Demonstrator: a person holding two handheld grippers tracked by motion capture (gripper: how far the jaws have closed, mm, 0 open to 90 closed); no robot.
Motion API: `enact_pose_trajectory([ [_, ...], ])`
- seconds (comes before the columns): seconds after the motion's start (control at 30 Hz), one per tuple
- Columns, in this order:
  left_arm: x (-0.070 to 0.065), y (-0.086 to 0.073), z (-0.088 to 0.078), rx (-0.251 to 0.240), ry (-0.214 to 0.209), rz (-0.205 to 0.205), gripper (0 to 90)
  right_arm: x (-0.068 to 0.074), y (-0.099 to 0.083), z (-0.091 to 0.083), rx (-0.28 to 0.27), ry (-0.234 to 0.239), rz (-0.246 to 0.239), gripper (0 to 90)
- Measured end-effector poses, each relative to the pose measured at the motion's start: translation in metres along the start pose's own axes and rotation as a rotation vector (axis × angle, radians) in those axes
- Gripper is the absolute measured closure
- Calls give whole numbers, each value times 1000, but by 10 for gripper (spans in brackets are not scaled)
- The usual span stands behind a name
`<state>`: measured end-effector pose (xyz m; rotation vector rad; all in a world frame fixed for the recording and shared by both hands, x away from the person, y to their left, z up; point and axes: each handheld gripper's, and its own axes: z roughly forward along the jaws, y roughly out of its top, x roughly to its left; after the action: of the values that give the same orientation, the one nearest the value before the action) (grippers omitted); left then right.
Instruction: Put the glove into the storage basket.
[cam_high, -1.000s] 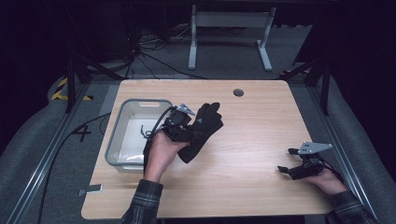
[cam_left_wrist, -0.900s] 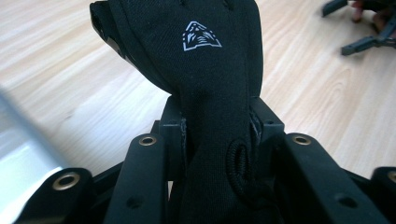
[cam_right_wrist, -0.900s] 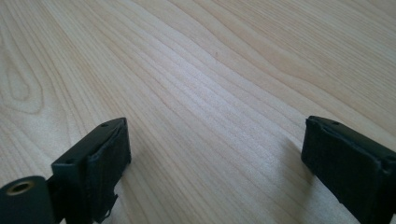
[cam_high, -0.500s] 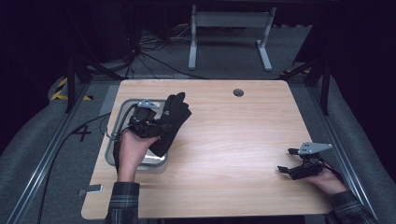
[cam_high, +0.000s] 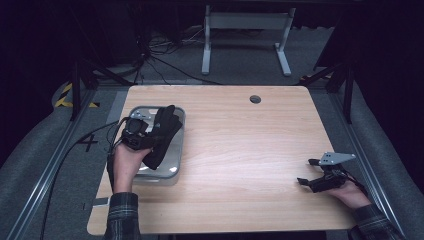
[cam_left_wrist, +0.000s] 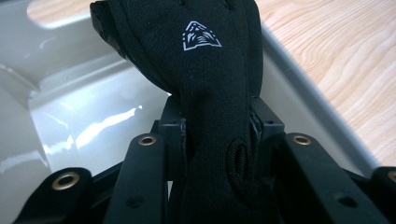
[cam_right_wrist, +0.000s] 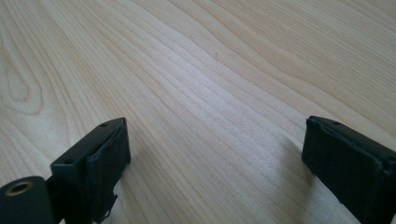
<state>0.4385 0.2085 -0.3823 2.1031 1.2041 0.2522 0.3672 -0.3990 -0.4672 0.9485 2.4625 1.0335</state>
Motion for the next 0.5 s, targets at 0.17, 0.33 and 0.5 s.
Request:
enact_pose_trajectory([
  [0.17, 7, -5, 9, 21, -4, -19, 623, 0, 0, 0, 0, 0, 0, 80],
  [0.33, 13, -9, 15, 31, 32, -56, 370, 0, 0, 0, 0, 0, -1, 80],
  [0.5, 12, -8, 11, -1, 72, -52, 243, 0, 0, 0, 0, 0, 0, 80],
])
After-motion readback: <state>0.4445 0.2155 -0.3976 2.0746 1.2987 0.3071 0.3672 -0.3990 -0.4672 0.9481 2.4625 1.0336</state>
